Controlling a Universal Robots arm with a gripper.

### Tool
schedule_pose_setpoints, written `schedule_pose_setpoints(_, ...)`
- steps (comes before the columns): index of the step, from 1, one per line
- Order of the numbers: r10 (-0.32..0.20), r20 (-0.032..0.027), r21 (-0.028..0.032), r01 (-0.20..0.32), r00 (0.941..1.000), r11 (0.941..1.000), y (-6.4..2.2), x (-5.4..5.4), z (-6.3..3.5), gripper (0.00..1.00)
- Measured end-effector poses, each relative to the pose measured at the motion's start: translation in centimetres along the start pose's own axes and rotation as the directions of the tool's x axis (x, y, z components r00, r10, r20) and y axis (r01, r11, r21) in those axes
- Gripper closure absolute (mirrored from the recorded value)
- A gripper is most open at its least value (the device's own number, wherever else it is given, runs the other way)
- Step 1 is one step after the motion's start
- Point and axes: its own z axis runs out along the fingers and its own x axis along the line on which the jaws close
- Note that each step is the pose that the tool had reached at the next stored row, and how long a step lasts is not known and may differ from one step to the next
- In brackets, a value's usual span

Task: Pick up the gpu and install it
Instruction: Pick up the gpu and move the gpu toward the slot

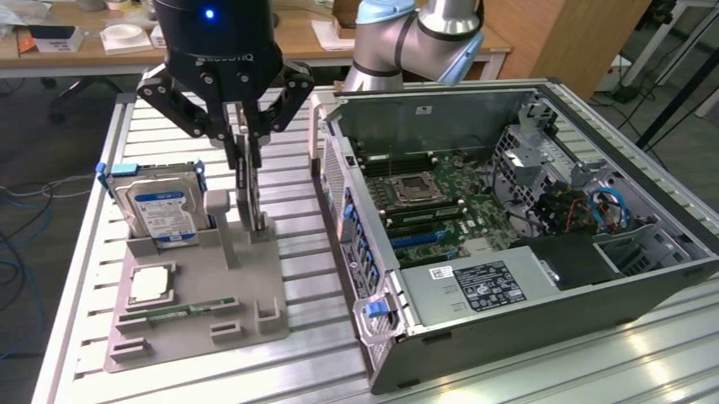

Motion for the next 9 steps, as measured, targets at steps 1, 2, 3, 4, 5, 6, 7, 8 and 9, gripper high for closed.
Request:
schedule_pose_setpoints(1, 0.000, 0.0000, 0.0000, 0.000, 1.0000, 1.0000, 0.00, 0.00, 0.00, 0.74)
schedule_pose_setpoints(2, 0.000, -0.0001, 0.0000, 0.000, 1.0000, 1.0000, 0.00, 0.00, 0.00, 0.74)
schedule_pose_setpoints(3, 0.000, -0.0002, 0.0001, 0.000, 1.0000, 1.0000, 0.00, -0.02, -0.01, 0.74)
schedule_pose_setpoints(4, 0.000, -0.0003, 0.0002, 0.000, 1.0000, 1.0000, 0.00, -0.05, -0.02, 0.74)
schedule_pose_setpoints(5, 0.000, -0.0002, 0.0001, 0.000, 1.0000, 1.0000, 0.00, -0.07, -0.01, 0.74)
schedule_pose_setpoints(6, 0.000, -0.0001, 0.0000, 0.000, 1.0000, 1.0000, 0.00, -0.08, 0.00, 0.74)
schedule_pose_setpoints(7, 0.000, 0.0000, -0.0001, 0.000, 1.0000, 1.0000, 0.01, -0.11, 0.01, 0.74)
schedule_pose_setpoints(8, 0.000, -0.0001, -0.0001, 0.000, 1.0000, 1.0000, 0.01, -0.16, 0.00, 0.74)
schedule_pose_setpoints(9, 0.000, -0.0001, 0.0000, 0.000, 1.0000, 1.0000, 0.02, -0.23, 0.00, 0.74)
